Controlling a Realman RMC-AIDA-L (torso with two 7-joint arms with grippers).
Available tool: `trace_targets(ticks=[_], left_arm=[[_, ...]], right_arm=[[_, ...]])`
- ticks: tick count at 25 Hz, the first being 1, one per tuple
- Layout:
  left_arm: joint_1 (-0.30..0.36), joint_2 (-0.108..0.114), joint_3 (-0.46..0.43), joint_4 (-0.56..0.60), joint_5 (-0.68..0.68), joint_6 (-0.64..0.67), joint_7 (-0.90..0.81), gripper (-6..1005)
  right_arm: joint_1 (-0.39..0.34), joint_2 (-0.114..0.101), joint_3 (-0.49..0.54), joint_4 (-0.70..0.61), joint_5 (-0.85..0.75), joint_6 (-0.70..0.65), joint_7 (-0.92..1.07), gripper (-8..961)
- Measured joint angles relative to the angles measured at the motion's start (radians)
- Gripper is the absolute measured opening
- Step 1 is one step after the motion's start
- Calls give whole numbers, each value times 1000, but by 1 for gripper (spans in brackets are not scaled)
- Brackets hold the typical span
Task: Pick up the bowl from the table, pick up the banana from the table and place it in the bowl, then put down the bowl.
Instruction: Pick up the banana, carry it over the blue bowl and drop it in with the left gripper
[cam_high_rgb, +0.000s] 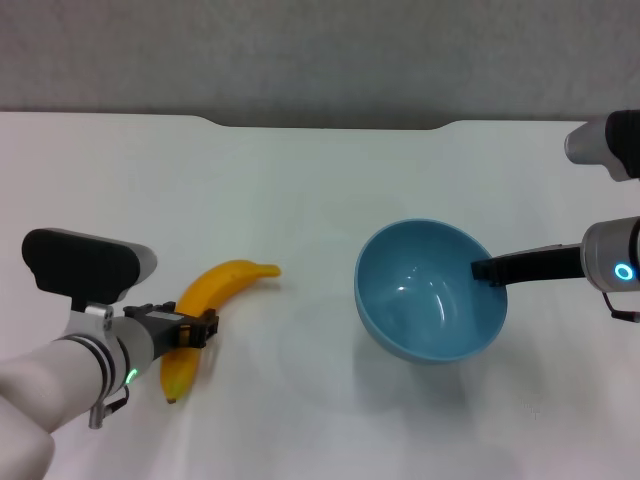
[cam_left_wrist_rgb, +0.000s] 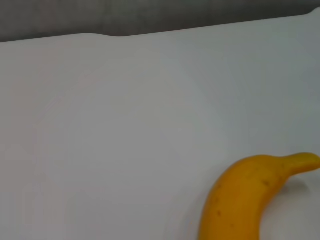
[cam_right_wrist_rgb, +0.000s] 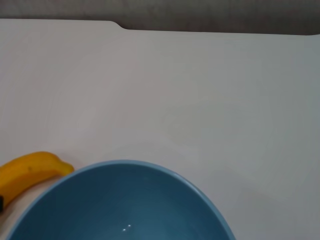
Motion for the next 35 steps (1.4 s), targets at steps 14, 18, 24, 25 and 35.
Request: trace_targets(ticks=[14,18,24,25,35], left_arm=[[35,8,-53,-114,-59,-24,-12,492],[85,16,-84,-249,-53,-23,-3,491],[127,21,-100,-421,-55,-24,-1,492],[149,21,-90,-481,-52,-24,3,492],[169,11,-15,-577,-56,-42,11,491]], right_arm=[[-3,0,0,5,0,-10,1,103],[2,0,-5,14,0,-11,1,107],[31,2,-47,57,38,-30,5,112],[42,2,-61,70,55,-33,5,113],[117,5,-185,128,172,-90,16,122]])
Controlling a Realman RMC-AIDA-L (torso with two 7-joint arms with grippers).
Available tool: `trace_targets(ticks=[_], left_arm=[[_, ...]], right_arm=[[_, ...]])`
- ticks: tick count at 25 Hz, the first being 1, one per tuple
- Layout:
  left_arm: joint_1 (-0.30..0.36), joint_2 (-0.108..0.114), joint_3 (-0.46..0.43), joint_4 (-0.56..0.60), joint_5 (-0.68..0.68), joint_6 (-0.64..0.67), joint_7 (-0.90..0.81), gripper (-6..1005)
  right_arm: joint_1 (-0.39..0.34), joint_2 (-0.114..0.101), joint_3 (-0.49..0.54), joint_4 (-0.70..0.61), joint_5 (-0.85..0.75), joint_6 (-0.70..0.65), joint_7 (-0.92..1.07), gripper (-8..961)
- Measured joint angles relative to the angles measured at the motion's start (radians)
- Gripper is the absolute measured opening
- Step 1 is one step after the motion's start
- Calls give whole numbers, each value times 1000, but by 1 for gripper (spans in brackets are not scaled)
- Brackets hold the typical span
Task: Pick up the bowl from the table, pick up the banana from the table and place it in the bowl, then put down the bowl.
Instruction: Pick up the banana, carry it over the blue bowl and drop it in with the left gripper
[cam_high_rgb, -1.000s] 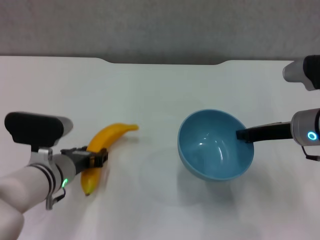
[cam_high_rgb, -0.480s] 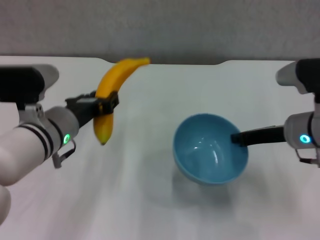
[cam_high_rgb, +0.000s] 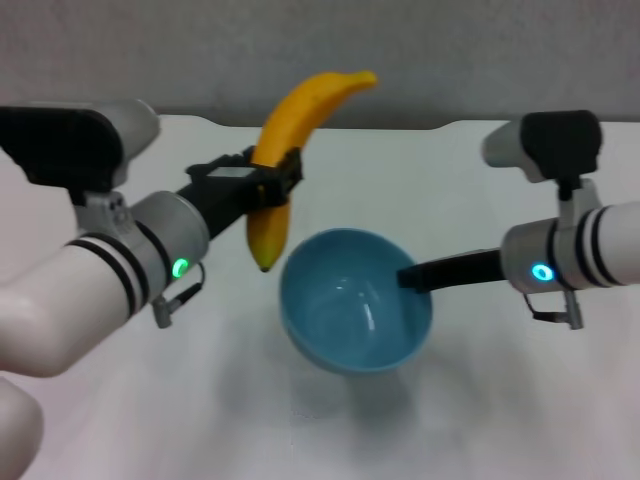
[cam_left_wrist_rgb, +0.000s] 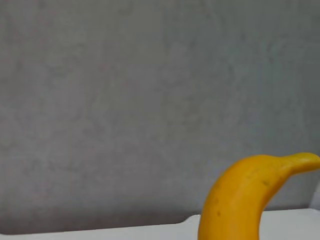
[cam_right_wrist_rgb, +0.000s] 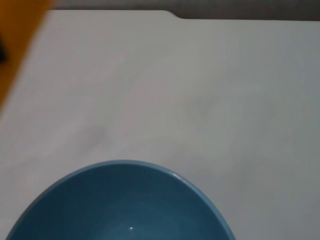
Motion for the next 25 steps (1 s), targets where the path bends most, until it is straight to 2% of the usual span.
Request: trace_targets(ticks=[9,25], left_arm=[[-1,-3,76,55,3,-124,-1,525],[-13,-7,122,191,-5,-293,-38,593]], right_arm=[[33,-1,-28,11,9,-9,29,130],[60,-6,-20,15,6,5,66,143]])
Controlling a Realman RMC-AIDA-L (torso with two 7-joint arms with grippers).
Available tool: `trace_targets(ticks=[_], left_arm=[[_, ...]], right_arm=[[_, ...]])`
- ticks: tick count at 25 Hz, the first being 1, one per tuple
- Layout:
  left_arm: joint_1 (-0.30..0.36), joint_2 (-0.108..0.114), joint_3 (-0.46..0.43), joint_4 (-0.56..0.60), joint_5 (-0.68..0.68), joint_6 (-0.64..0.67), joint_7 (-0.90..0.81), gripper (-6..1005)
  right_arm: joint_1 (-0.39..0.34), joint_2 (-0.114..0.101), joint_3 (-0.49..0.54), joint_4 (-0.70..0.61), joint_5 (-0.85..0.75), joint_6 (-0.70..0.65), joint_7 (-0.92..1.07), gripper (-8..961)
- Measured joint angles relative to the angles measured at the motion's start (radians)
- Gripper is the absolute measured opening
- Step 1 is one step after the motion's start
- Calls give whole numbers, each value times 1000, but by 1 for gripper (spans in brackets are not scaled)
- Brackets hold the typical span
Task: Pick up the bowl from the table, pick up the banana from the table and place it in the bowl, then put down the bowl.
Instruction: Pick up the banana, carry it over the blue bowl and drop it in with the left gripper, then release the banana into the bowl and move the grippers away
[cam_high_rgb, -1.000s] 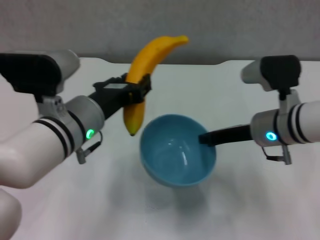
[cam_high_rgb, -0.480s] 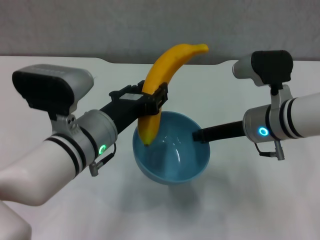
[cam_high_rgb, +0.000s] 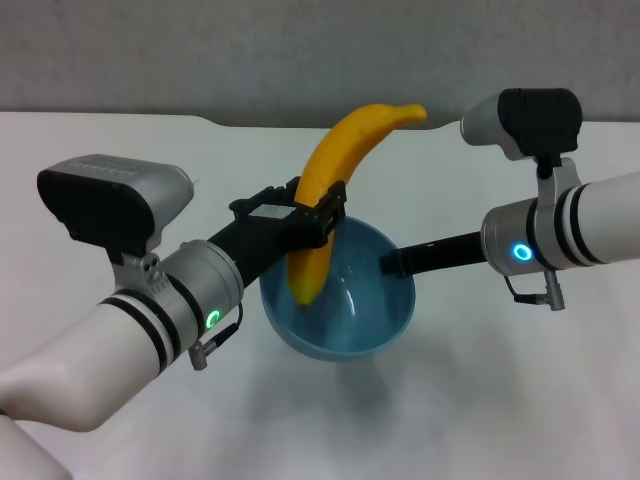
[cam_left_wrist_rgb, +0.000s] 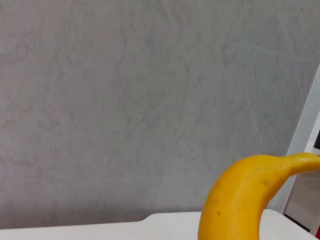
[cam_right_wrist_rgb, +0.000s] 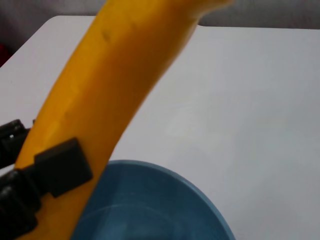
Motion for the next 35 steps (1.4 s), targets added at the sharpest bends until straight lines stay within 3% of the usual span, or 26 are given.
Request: trace_targets(ticks=[17,20,22,30,35], left_arm=[[-16,1,3,57,2,-44,-28,665],[-9,1,-9,54,0,-46,-36,799],[3,4,-37,50,0,-63,-59,889],[54,7,-153,68,25,-191,-72,903],[79,4,-233,169,119,-325,-67,902]], right_arm=[[-1,-1,7,3,-10,0,0,158],[-2,-2,7,14,-11,0,1,161],[-3,-3,9,25,-17,-2,2,163],[0,-7,43,56,-82,16,3,170],[65,-10,119,106,-237,51,34,174]])
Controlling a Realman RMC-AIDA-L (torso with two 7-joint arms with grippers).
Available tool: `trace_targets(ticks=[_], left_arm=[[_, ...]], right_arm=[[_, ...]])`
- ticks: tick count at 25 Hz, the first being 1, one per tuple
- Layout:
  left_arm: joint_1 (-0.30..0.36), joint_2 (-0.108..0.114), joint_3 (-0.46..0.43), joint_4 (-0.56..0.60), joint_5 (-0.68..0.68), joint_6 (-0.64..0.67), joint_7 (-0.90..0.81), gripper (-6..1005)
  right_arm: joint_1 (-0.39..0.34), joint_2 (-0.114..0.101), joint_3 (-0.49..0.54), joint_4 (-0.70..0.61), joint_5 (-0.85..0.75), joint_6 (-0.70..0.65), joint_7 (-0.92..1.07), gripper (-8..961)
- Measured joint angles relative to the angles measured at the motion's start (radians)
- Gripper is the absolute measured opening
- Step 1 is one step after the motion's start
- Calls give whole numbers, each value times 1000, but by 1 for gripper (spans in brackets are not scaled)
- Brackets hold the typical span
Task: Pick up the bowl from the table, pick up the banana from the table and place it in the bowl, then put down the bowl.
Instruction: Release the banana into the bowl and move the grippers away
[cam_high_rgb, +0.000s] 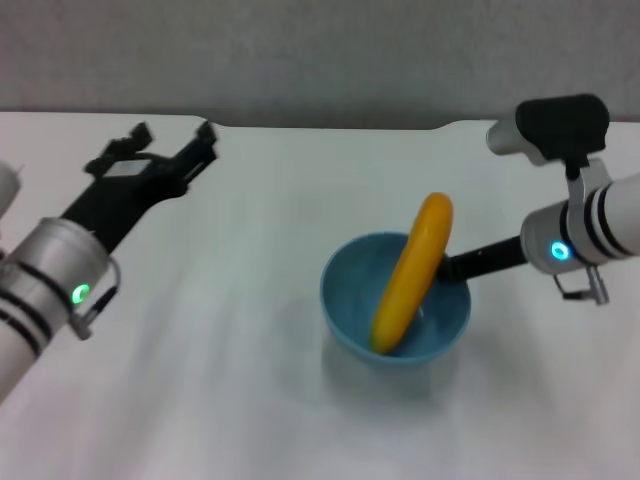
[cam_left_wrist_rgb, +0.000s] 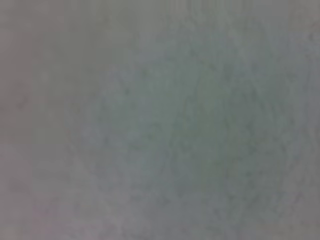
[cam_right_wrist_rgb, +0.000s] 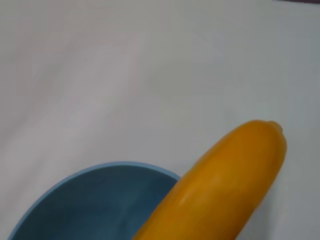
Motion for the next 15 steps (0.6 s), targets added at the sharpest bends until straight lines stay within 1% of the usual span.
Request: trace_targets(ticks=[4,7,10,14,15], left_arm=[[-20,-2,-34,86,10,-13,0,900],[-39,-2,-56,155,8,-30,-2,897],[-45,-2,-65,188,4,-46,-6,897],[-46,-2,-68,193,0,-50,-1,897],[-46,-2,-69,199,-1,-53,-1,897]], right_arm=[[38,2,17,18,-15,3,0,178],[79,4,17,58,-14,-1,-2,180],[98,9,8,81,-10,-5,-3,183],[99,18,-44,84,9,-4,-3,186],[97,19,-94,85,45,-7,-2,187]])
